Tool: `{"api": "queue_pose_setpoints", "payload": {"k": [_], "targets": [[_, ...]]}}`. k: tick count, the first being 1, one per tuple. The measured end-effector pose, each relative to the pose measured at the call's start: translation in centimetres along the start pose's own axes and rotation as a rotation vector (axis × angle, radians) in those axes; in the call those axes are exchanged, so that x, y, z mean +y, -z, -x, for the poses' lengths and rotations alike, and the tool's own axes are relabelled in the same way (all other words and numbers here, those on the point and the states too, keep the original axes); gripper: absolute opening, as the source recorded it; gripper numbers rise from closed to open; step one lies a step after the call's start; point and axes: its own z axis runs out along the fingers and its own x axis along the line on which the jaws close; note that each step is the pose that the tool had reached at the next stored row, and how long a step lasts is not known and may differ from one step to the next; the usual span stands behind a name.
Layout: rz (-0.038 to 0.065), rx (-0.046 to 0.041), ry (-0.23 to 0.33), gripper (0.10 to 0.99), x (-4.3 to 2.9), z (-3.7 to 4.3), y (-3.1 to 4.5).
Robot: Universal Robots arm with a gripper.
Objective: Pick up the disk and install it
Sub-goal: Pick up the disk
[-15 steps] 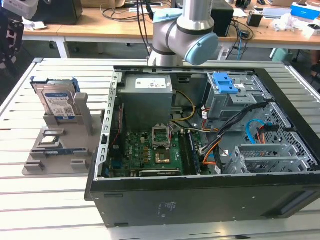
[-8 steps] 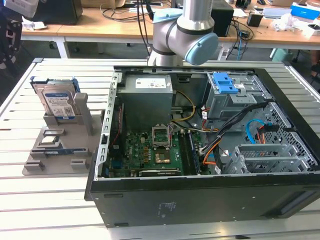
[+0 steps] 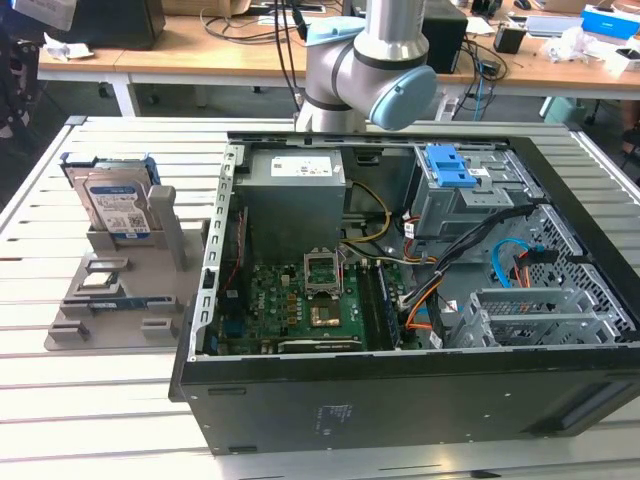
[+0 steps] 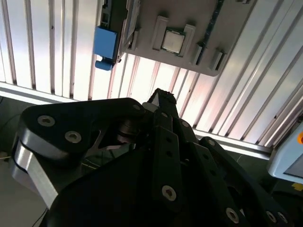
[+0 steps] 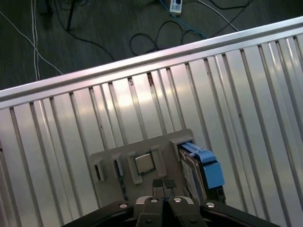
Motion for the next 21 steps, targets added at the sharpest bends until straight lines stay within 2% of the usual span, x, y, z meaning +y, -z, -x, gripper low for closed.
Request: {"api": "queue_pose_setpoints", "payload": {"k": [8, 15, 16, 17, 20, 21], "targets": [[0.002, 0.0037, 0.089, 0.106, 0.0, 0.0, 0.0], [0.002, 0.0039, 0.091, 0.114, 0.0, 0.0, 0.0], [0.002, 0.0039, 0.091, 0.169, 0.0, 0.0, 0.0], [0.002, 0.0039, 0.091, 0.294, 0.0, 0.0, 0.0], [0.002, 0.0039, 0.092, 0.482, 0.0, 0.0, 0.0], [0.002, 0.0039, 0.092, 0.482, 0.0, 0.0, 0.0]]}}
